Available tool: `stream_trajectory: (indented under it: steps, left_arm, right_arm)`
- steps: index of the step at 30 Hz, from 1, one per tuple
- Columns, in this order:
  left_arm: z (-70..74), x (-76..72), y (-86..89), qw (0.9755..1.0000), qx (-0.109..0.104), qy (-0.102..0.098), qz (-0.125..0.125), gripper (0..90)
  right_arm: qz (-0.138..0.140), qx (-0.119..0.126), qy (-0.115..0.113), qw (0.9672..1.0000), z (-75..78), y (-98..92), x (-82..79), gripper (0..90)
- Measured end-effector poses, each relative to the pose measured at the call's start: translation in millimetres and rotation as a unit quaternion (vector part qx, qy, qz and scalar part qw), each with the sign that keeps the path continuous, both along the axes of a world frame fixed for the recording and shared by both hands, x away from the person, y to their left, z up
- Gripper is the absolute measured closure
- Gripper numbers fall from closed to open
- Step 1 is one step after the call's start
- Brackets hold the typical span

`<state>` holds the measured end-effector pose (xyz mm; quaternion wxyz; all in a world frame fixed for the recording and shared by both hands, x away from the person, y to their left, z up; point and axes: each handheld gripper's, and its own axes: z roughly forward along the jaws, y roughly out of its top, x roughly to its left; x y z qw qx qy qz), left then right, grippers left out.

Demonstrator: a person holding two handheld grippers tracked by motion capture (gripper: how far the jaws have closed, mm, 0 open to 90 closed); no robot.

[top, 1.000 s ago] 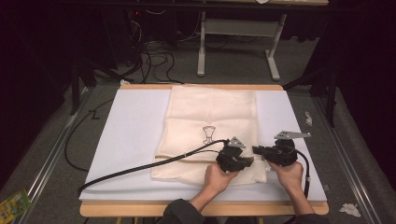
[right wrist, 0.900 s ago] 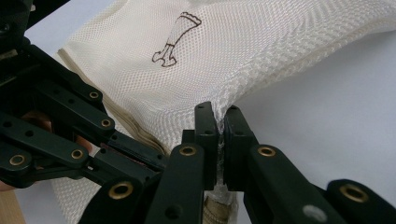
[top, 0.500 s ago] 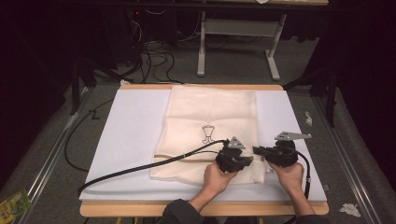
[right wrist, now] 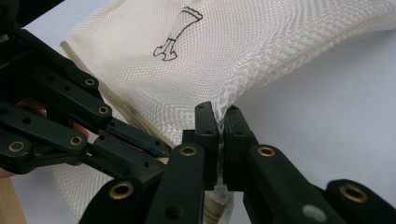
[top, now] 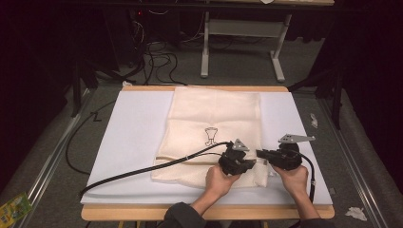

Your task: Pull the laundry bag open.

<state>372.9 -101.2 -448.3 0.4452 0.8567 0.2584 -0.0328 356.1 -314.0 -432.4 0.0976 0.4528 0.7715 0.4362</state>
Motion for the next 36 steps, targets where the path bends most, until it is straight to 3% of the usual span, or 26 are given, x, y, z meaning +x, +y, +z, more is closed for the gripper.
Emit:
stream_trajectory:
  steps: [3,6,10,15,21,36]
  left_arm:
    - [-2.5,-0.3,-1.2,1.0000,0.005,0.006,-0.002,87.3]
    - [-1.5,-0.8,0.2,0.9999,0.015,-0.001,-0.001,87.3]
    - [5.7,0.2,3.5,0.9999,0.009,-0.006,0.001,87.3]
    - [1.9,-2.4,2.8,0.9997,0.023,-0.008,-0.002,87.3]
    - [6.9,-3.1,5.9,0.9996,0.021,-0.018,-0.004,87.3]
    - [5.5,-0.7,19.0,0.9997,0.020,-0.016,0.005,87.2]
  right_arm:
    - [-0.001,0.000,0.001,1.0000,0.0,1.0,0.5,88.1]
    - [0.000,-0.001,0.002,1.0000,-1.1,4.2,1.5,88.2]
    - [0.004,-0.008,-0.002,1.0000,0.5,3.5,-0.5,88.4]
    - [0.002,-0.007,-0.003,1.0000,1.4,0.5,-0.4,88.3]
    - [0.003,-0.007,-0.003,1.0000,1.6,0.6,-0.8,88.3]
    - [-0.008,-0.011,-0.001,0.9999,-1.6,-3.7,-1.0,88.3]
